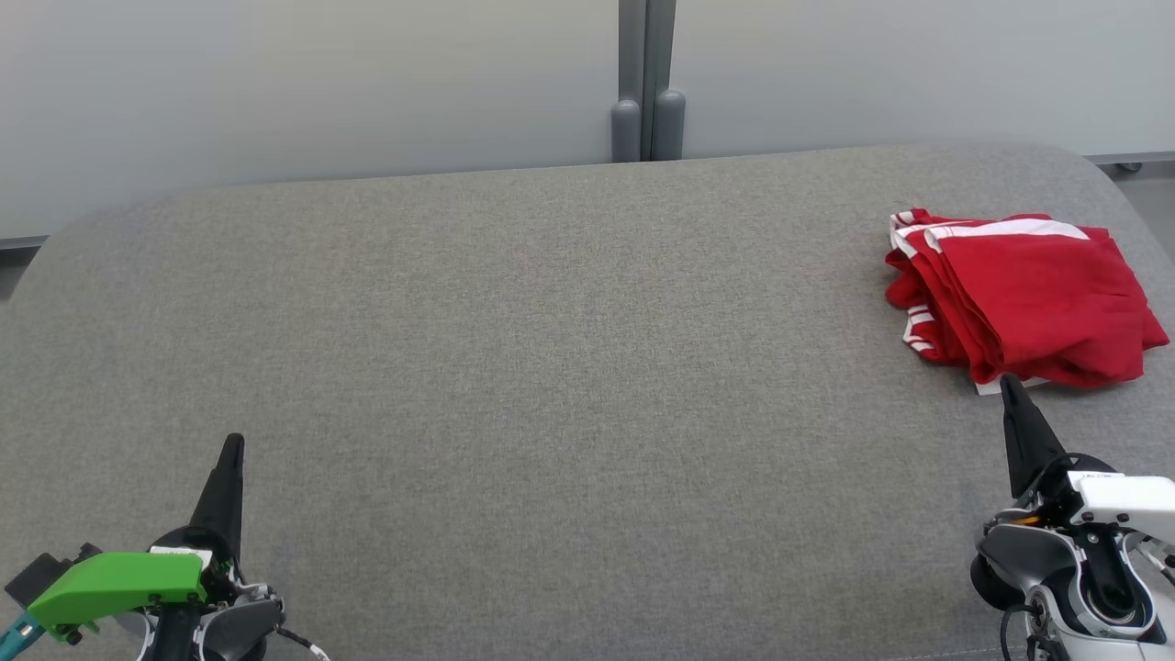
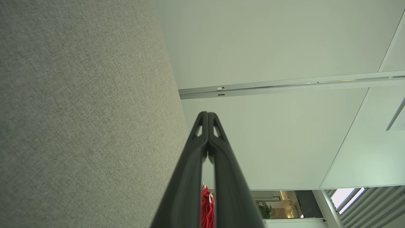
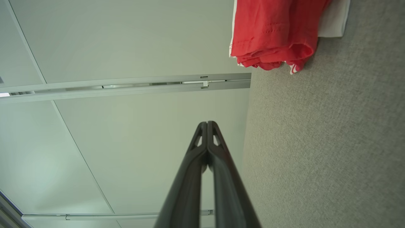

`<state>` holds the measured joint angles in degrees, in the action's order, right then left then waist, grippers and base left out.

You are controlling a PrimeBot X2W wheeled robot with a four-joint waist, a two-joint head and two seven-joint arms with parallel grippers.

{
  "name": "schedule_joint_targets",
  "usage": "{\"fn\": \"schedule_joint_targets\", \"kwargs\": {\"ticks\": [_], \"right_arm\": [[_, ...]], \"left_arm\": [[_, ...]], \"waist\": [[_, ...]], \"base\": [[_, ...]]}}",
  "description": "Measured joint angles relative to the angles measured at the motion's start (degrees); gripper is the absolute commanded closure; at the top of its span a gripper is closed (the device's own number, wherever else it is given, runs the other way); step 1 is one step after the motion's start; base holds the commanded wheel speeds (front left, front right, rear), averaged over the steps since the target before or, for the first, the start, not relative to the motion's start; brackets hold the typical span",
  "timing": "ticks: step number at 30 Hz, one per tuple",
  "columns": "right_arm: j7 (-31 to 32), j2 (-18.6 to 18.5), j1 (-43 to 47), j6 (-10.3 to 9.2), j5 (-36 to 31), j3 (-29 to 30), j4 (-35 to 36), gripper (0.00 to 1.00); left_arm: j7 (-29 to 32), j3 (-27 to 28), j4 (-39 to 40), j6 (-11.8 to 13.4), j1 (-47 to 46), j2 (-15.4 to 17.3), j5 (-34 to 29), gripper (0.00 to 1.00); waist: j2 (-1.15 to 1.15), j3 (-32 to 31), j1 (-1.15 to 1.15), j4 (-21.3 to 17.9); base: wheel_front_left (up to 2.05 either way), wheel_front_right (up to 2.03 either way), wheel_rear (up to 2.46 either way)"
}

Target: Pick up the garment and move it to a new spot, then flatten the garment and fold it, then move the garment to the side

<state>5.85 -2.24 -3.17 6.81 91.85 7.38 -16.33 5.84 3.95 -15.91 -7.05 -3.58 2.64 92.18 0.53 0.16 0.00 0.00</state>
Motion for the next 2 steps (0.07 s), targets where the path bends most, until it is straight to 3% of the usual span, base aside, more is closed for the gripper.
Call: {"fn": "schedule_joint_targets", "kwargs": {"ticks": [2], "right_arm": [[0.0,0.0,0.0,0.0,0.0,0.0,0.0,1.0]], "left_arm": [[0.0,0.0,0.0,0.0,0.0,0.0,0.0,1.0]], "waist": [[0.0,0.0,0.0,0.0]], "base": [[0.0,0.0,0.0]]}}
